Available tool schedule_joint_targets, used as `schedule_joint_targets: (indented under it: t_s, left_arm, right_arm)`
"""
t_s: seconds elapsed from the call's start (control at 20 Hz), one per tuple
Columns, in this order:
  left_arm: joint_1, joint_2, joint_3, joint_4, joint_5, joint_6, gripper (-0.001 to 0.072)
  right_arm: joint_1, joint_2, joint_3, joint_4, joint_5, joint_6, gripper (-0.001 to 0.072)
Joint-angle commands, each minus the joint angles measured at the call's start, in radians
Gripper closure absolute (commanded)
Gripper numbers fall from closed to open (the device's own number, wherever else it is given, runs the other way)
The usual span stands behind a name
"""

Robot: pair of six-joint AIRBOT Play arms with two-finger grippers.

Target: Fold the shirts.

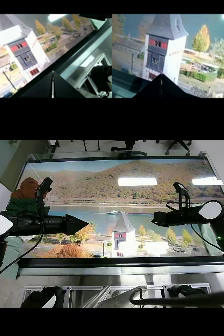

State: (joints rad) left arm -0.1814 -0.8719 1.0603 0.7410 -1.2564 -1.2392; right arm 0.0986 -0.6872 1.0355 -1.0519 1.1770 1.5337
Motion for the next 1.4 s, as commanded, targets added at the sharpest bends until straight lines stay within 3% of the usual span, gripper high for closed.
schedule_joint_targets:
  t_s: [0.0,0.8,1.05,1.15,1.2,1.25,1.3,1.35]
  left_arm:
    - [-0.001,0.001,0.0,-0.002,0.0,0.0,0.0688]
    - [-0.001,0.001,0.0,-0.002,0.0,0.0,0.0688]
    - [0.001,0.0,0.0,0.004,0.1,0.001,0.0688]
    - [0.037,-0.001,0.01,0.092,0.181,0.02,0.0687]
    - [0.08,-0.012,0.039,0.209,0.223,0.031,0.0684]
    - [0.139,-0.033,0.08,0.319,0.244,0.031,0.0573]
    - [0.208,-0.071,0.136,0.404,0.262,0.031,0.0209]
    - [0.28,-0.124,0.196,0.459,0.285,0.031,0.0001]
  right_arm:
    - [0.001,-0.001,0.0,0.0,0.0,0.0,0.069]
    - [0.001,-0.001,0.0,0.0,0.0,0.0,0.0689]
    - [0.0,-0.001,0.0,0.0,-0.09,0.0,0.0689]
    - [0.001,-0.002,0.0,0.001,-0.103,0.0,0.0689]
    - [0.0,-0.006,0.0,0.0,-0.101,0.0,0.0689]
    - [0.001,-0.011,0.0,0.001,-0.1,0.001,0.0689]
    - [0.001,-0.017,0.0,0.002,-0.101,0.001,0.0689]
    - [0.0,-0.024,0.0,0.006,-0.111,0.0,0.0689]
